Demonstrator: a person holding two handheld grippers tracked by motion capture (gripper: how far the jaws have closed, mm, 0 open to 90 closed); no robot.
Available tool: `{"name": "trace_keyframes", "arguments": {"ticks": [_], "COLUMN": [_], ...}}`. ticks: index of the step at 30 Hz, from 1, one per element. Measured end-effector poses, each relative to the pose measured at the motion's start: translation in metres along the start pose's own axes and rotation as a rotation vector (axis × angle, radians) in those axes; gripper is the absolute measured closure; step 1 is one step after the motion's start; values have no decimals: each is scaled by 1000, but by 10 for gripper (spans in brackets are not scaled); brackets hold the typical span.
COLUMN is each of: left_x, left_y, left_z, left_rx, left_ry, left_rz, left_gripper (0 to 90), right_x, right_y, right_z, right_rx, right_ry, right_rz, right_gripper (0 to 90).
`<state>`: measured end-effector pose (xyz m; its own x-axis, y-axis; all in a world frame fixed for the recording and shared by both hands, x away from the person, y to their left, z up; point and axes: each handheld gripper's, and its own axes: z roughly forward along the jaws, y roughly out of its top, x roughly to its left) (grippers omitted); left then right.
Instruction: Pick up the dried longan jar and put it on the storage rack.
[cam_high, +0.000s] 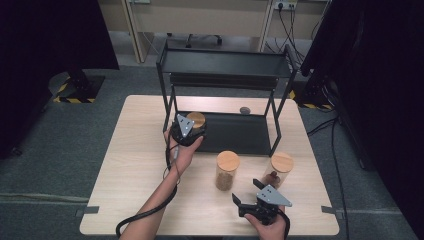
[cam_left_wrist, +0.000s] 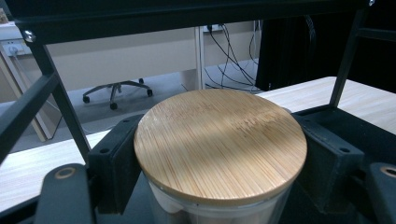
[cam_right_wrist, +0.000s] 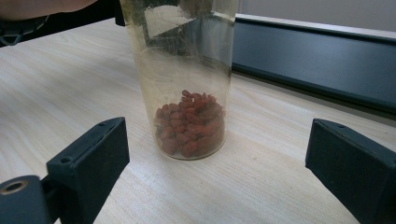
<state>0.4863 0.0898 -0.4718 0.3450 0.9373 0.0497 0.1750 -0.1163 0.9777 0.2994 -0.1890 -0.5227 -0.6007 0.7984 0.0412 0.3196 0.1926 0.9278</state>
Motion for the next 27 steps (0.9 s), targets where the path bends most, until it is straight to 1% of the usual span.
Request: {"name": "trace_keyframes", "arguments": {"ticks": [5, 11, 16, 18, 27], "left_x": [1, 2, 3, 4, 4], "left_y": [-3, -6, -10, -11, -14], "left_z": [7, 14, 19, 20, 25], "left_rx": [14, 33, 47, 55, 65], "left_ry": [12, 22, 33, 38, 40], "left_rz": [1, 14, 3, 5, -5], "left_gripper": [236, 236, 236, 235, 236], "right_x": [0, 0, 0, 0, 0], "right_y": [0, 0, 0, 0, 0], "right_z": [0, 0, 0, 0, 0], "right_rx": [-1, 0, -1, -1, 0], "right_ry": [1, 1, 2, 2, 3], "right_rz": [3, 2, 0, 0, -2], "right_gripper": [65, 65, 65, 66, 66]}}
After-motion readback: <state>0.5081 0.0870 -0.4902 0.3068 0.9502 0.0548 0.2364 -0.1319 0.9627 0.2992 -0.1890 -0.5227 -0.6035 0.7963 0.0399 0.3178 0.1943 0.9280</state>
